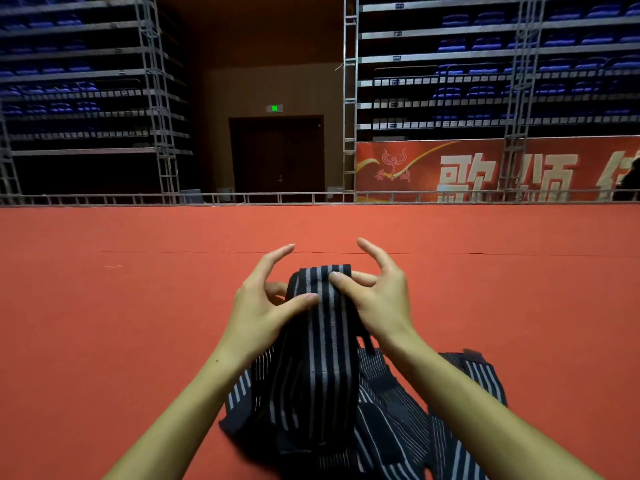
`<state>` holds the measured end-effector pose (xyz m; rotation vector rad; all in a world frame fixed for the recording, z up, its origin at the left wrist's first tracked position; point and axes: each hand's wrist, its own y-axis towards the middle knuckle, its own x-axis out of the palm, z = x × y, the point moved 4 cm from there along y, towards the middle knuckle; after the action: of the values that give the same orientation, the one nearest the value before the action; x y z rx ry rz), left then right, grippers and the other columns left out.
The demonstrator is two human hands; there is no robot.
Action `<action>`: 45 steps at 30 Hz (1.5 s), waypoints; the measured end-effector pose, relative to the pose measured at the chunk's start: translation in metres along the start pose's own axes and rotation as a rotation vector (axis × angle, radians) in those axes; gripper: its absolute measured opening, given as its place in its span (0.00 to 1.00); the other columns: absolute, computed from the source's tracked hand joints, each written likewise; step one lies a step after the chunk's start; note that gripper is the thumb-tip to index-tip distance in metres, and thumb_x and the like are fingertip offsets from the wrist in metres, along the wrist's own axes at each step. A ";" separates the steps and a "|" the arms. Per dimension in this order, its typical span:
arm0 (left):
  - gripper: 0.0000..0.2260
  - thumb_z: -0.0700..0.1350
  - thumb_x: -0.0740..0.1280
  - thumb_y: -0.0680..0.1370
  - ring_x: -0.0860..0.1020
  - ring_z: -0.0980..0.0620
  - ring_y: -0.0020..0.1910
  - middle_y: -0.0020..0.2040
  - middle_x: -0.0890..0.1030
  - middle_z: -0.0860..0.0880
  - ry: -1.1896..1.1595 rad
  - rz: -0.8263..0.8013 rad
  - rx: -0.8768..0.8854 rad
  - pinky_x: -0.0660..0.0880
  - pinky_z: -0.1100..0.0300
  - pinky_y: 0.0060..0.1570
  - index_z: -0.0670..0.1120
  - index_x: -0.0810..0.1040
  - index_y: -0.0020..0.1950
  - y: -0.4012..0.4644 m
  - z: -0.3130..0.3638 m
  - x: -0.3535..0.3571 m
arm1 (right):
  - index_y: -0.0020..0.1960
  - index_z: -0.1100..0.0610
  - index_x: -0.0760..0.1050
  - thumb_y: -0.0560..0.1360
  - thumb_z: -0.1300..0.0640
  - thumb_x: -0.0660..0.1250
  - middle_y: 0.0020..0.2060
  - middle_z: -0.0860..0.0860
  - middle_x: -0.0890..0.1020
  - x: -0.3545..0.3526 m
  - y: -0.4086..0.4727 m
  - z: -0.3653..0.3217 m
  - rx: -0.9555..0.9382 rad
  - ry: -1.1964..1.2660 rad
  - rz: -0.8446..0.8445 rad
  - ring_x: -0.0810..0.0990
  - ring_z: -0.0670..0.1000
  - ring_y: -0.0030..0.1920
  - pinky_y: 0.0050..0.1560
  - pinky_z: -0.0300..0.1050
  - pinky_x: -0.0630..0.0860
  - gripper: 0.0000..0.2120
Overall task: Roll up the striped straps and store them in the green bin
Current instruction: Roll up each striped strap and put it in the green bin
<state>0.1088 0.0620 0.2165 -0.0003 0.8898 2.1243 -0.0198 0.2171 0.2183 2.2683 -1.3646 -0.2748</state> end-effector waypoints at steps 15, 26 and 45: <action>0.25 0.41 0.73 0.82 0.89 0.46 0.49 0.45 0.90 0.42 -0.190 -0.011 -0.008 0.85 0.54 0.54 0.52 0.71 0.77 -0.007 -0.006 -0.009 | 0.85 0.43 0.57 0.82 0.64 0.73 0.46 0.55 0.90 0.007 -0.014 -0.001 -0.124 -0.053 -0.224 0.90 0.57 0.47 0.54 0.63 0.86 0.40; 0.35 0.34 0.76 0.78 0.88 0.41 0.56 0.53 0.89 0.42 -0.192 -0.167 -0.050 0.83 0.46 0.63 0.56 0.68 0.80 -0.022 -0.033 -0.013 | 0.84 0.44 0.61 0.83 0.66 0.71 0.46 0.58 0.90 0.000 -0.001 -0.012 -0.164 0.020 -0.194 0.90 0.58 0.48 0.52 0.57 0.87 0.37; 0.42 0.30 0.73 0.79 0.87 0.47 0.47 0.62 0.85 0.52 0.077 -0.193 -0.081 0.83 0.43 0.60 0.70 0.69 0.78 -0.034 -0.080 -0.014 | 0.84 0.47 0.63 0.82 0.65 0.72 0.41 0.60 0.89 -0.044 0.031 -0.035 -0.222 0.006 0.017 0.90 0.58 0.46 0.49 0.51 0.87 0.35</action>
<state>0.1185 0.0192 0.1398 -0.2035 0.8132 1.9885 -0.0508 0.2540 0.2608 2.0720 -1.2822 -0.3932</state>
